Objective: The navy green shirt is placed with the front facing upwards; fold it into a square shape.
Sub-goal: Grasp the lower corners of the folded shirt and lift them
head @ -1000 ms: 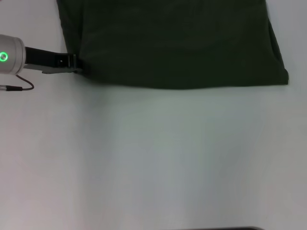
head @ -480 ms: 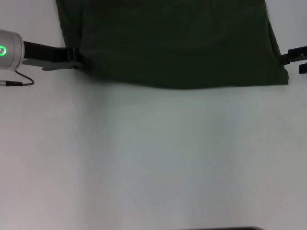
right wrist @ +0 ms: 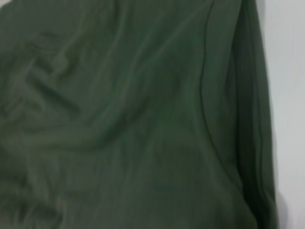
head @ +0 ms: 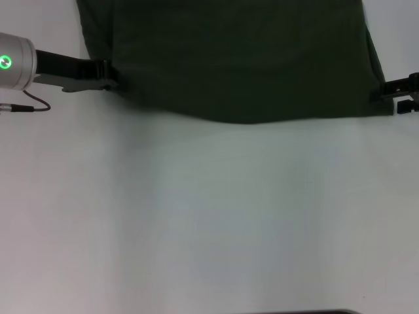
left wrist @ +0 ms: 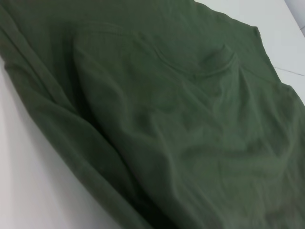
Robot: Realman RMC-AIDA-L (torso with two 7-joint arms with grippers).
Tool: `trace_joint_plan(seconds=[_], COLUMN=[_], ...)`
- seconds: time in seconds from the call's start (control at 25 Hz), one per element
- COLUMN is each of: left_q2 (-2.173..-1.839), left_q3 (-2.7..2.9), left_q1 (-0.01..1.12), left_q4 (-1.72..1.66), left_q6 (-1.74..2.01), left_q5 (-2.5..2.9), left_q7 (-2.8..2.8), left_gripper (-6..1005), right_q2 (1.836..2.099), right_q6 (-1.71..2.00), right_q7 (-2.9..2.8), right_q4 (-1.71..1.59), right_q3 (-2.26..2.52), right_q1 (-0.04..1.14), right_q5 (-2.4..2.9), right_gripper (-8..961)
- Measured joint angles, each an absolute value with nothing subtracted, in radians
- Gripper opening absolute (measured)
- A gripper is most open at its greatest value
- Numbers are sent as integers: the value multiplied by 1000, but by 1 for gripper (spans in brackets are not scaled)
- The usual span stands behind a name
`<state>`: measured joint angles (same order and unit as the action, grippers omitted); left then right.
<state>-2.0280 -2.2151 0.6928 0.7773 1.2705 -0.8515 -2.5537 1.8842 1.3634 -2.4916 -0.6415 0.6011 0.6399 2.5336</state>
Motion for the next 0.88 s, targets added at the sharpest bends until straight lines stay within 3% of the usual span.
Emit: trace_joint_plan(seconds=[0.88], left_q2=[-2034], left_q3=[-2215], left_q1=[699], left_q4=[781], left_q6=[1278], left_q5=[-851], left_q7=[-2554], left_gripper=[5], right_q2=[1917], right_q6=[1272], right_q7=[-2479], right_q4=[-634], right_q3=[637], right_q1=[651], right_q5=[2528], right_gripper=[851])
